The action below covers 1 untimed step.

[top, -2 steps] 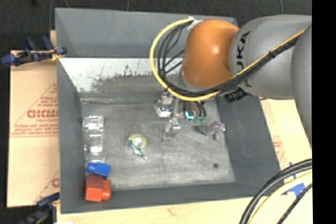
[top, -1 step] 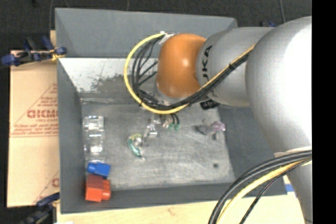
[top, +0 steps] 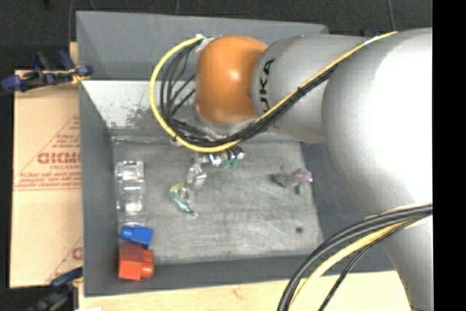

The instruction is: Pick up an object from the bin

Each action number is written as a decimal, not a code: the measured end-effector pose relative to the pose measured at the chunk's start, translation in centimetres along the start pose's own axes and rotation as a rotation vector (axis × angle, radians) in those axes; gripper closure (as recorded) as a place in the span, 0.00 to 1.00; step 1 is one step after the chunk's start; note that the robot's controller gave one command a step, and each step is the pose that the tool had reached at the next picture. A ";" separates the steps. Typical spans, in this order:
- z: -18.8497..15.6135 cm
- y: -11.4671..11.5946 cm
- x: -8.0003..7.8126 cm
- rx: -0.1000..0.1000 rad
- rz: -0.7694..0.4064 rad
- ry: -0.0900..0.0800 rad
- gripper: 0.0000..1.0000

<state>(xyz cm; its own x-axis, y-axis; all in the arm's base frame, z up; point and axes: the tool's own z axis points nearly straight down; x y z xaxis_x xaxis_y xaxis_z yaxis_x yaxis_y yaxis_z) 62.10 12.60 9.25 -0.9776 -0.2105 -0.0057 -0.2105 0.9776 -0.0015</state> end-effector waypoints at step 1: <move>0.0 2.1 -0.8 -0.008 0.051 -0.015 0.00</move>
Offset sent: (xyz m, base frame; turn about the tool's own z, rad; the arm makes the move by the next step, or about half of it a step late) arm -0.0033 0.0995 -0.0225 0.1461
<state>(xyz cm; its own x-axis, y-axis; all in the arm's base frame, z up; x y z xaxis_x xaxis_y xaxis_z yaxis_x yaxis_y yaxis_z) 62.42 14.87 9.24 -0.9868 -0.1605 -0.0205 -0.1607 0.9870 0.0070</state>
